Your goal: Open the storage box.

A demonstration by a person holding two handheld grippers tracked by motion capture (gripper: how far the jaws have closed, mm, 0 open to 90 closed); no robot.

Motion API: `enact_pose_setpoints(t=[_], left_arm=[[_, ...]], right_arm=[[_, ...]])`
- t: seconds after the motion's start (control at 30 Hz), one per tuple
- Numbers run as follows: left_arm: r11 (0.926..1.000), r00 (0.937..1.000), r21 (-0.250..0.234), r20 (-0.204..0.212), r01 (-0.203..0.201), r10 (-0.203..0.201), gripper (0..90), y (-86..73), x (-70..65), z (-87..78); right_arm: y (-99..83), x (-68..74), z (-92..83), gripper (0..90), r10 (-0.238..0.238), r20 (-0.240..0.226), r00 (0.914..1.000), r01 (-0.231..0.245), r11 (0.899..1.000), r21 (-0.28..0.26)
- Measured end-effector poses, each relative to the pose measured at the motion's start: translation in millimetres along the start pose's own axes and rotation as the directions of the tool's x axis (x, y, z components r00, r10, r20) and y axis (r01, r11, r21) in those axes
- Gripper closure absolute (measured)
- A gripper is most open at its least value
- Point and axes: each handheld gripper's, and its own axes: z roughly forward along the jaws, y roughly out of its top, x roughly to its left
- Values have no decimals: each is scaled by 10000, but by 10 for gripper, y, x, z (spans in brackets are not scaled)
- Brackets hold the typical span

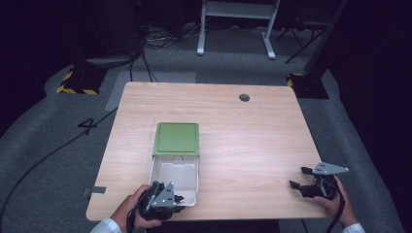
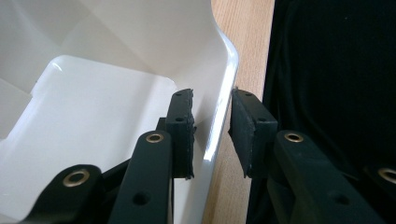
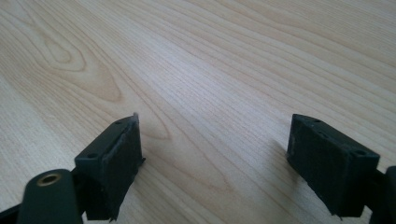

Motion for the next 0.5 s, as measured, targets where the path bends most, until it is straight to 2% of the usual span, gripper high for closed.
enact_pose_setpoints(t=[0.13, 0.2, 0.5], left_arm=[[10000, 10000, 25, 17, 14, -14, 657, 14, -9, -5], [10000, 9999, -17, -75, 80, -80, 596, 27, 0, -18], [9977, 9990, -646, -378, 208, -233, 425, 61, 6, -198]], right_arm=[[0, 0, 0, 179, -1, -1, 10000, 1, 10000, -1], [0, 0, 0, 179, -2, -1, 10000, 2, 10000, -2], [0, 1, 0, 179, -6, 6, 10000, 6, 10000, -5]])
